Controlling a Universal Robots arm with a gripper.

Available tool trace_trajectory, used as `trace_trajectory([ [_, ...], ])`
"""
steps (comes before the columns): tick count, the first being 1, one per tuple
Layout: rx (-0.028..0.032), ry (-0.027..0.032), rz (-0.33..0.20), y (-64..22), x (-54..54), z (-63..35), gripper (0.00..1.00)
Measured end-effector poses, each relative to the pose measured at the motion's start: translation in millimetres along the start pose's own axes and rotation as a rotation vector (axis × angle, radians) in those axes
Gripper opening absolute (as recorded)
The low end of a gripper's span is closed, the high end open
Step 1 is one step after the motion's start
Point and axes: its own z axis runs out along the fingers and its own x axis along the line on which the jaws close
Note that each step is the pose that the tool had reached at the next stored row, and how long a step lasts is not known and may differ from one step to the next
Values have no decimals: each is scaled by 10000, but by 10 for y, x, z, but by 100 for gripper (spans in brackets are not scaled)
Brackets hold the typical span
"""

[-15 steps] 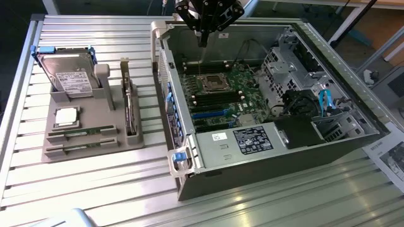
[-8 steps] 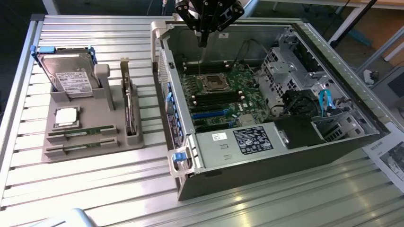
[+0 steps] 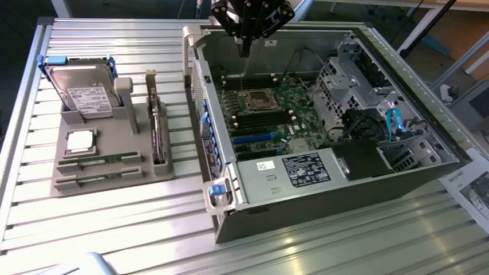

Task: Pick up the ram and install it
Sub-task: 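Reach for the ram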

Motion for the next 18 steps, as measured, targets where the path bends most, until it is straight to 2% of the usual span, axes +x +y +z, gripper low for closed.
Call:
trace_trajectory([
  [18, 0, 0, -1, -22, 285, -8, 10],
])
